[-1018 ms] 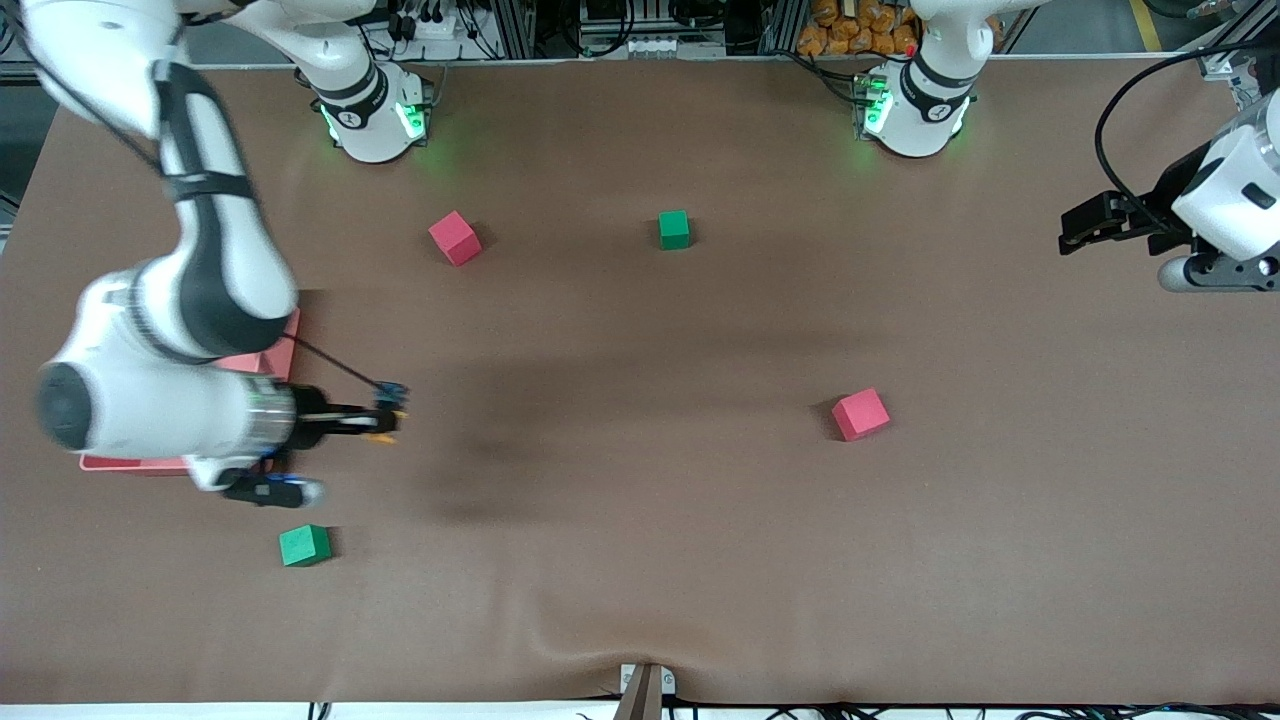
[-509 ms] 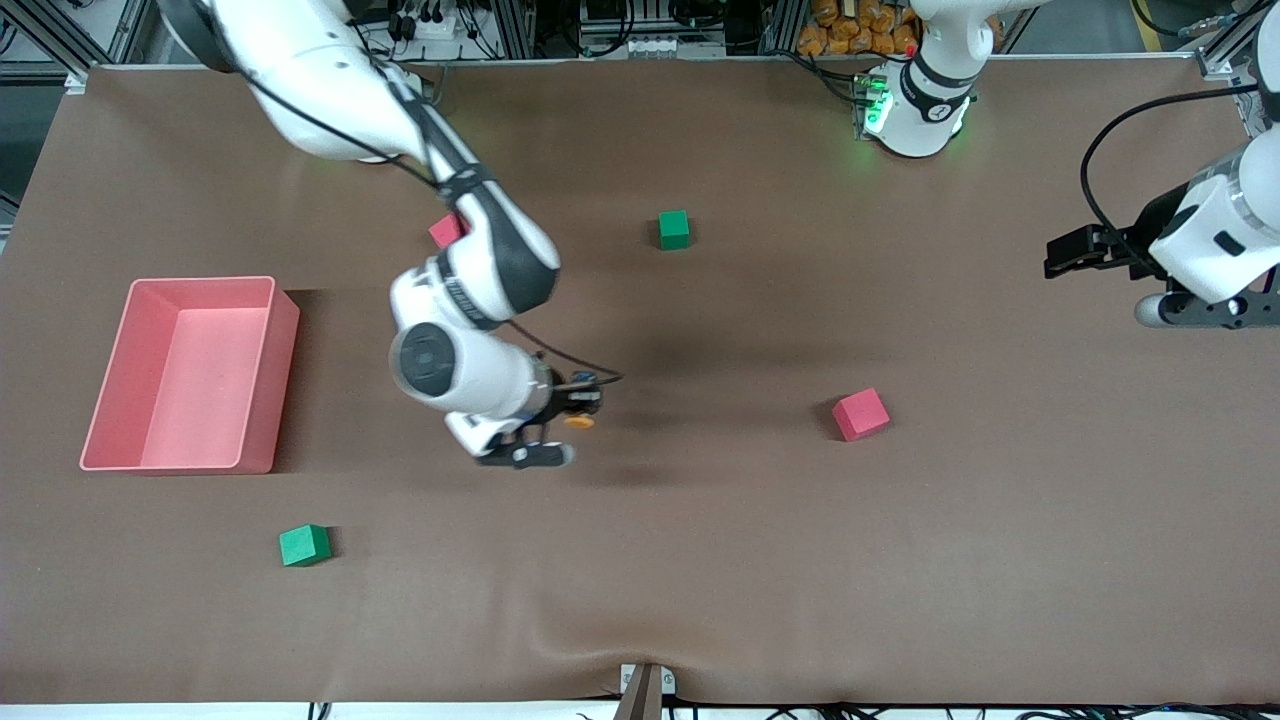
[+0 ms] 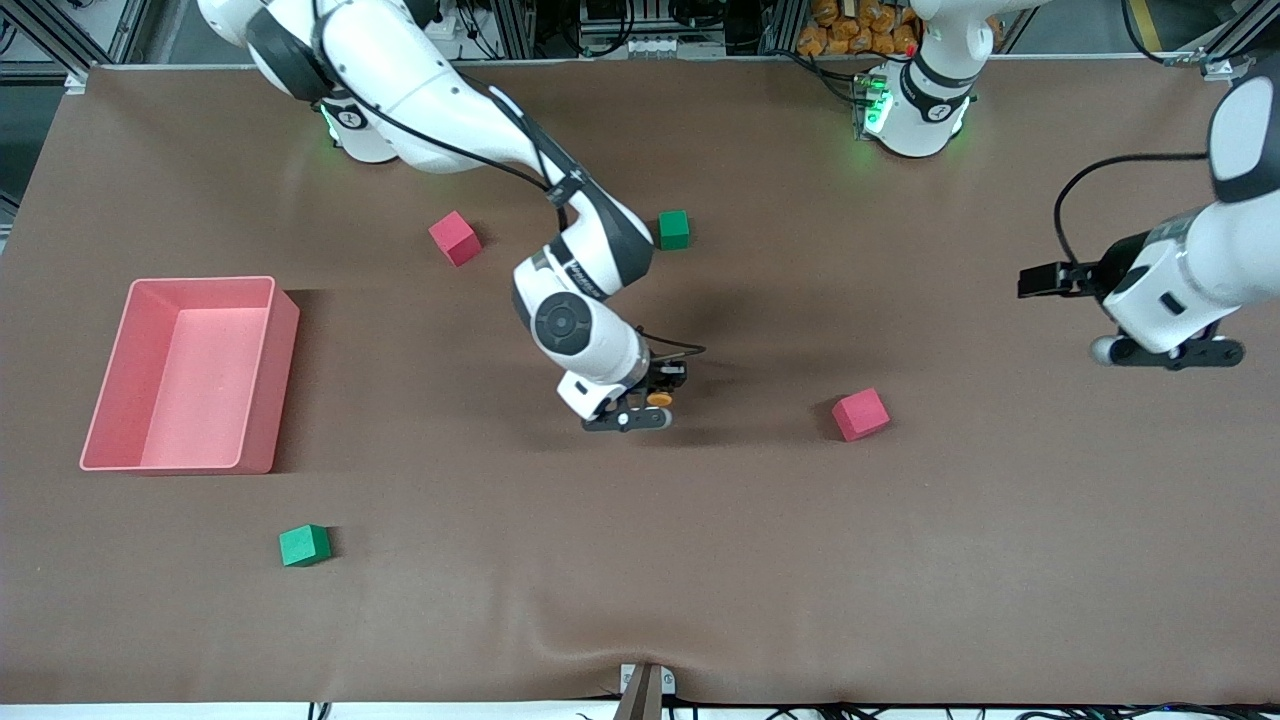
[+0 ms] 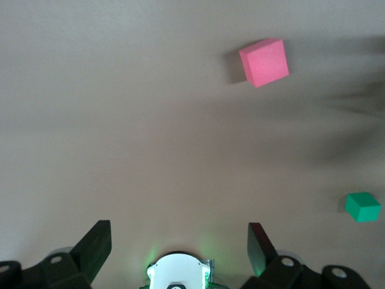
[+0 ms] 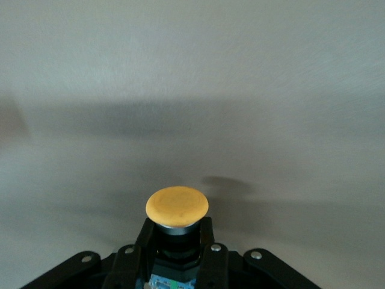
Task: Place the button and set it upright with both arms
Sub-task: 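Carry the button with the right gripper while the left gripper approaches, then set the button on the table while the left gripper reaches it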
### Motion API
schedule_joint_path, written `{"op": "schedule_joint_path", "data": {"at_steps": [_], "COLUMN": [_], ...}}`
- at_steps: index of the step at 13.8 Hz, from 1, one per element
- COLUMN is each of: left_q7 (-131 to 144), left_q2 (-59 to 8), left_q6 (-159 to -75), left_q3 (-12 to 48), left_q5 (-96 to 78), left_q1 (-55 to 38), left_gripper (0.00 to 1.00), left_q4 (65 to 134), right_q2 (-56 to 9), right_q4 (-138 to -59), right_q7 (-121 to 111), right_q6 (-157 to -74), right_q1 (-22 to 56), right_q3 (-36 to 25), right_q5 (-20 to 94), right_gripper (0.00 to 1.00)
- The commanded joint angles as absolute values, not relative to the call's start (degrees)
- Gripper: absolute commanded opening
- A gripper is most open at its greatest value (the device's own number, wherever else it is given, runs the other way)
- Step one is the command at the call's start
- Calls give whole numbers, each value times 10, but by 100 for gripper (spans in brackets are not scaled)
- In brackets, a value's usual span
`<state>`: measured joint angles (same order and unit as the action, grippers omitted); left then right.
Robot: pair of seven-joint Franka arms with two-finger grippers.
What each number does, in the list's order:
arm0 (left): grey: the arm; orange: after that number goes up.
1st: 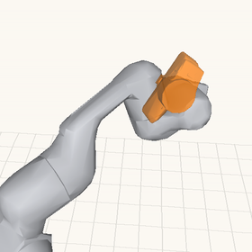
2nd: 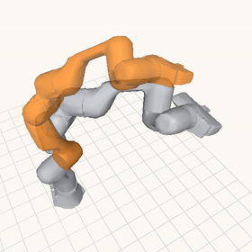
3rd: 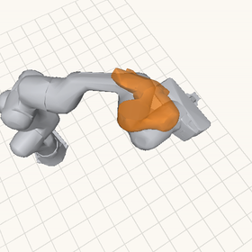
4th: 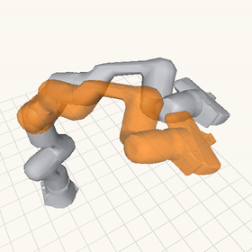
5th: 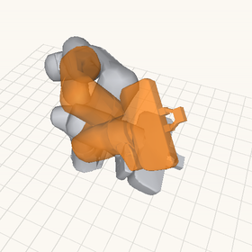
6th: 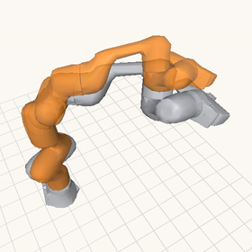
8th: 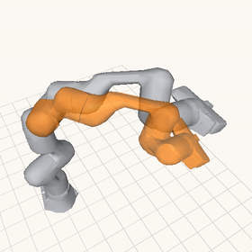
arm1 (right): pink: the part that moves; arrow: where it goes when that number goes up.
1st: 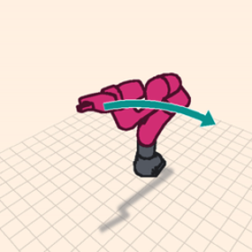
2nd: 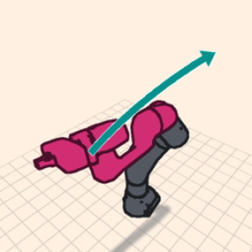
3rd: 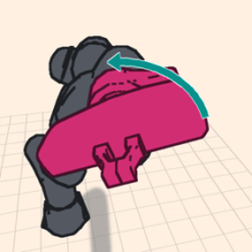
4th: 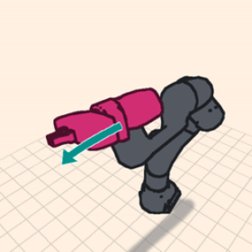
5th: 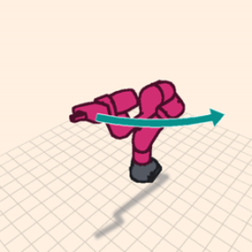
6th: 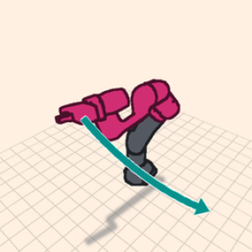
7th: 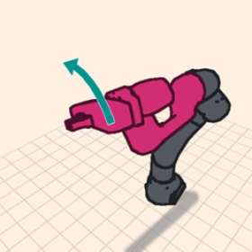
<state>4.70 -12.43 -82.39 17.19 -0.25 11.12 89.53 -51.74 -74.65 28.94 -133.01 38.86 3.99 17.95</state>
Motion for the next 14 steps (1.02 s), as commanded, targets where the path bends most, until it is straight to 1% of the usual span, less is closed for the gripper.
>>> {"op": "schedule_joint_path", "data": {"at_steps": [1, 3, 4, 5, 7, 9, 12, 13, 14], "left_q7": [53, 54, 52, 52, 54, 60, 72, 83, 110], "left_q2": [-154, -175, -191, -210, -237, -271, -319, -336, -351], "left_q6": [-817, -817, -818, -819, -824, -828, -838, -849, -864], "left_q3": [180, 180, 180, 180, 179, 179, 179, 179, 179], "left_q5": [-20, -27, -27, -30, -51, -54, -62, -64, -65], "left_q1": [91, 67, 50, 38, 8, -15, -59, -78, -100], "left_gripper": [100, 100, 100, 100, 100, 100, 100, 100, 100], "left_q4": [890, 889, 884, 882, 880, 861, 825, 810, 800], "right_q2": [-541, -541, -541, -541, -534, -530, -491, -477, -465], "right_q4": [-715, -716, -717, -718, -715, -704, -700, -700, -700], "right_q7": [295, 296, 297, 298, 300, 299, 300, 292, 283], "right_q6": [-1330, -1330, -1331, -1333, -1325, -1325, -1324, -1318, -1294], "right_q1": [403, 404, 408, 411, 396, 386, 350, 340, 332], "right_q3": [31, 31, 31, 30, 29, 28, 21, -8, -27], "right_q5": [184, 184, 183, 178, 178, 178, 175, 161, 135], "right_gripper": [0, 36, 60, 100, 100, 100, 100, 100, 100]}}
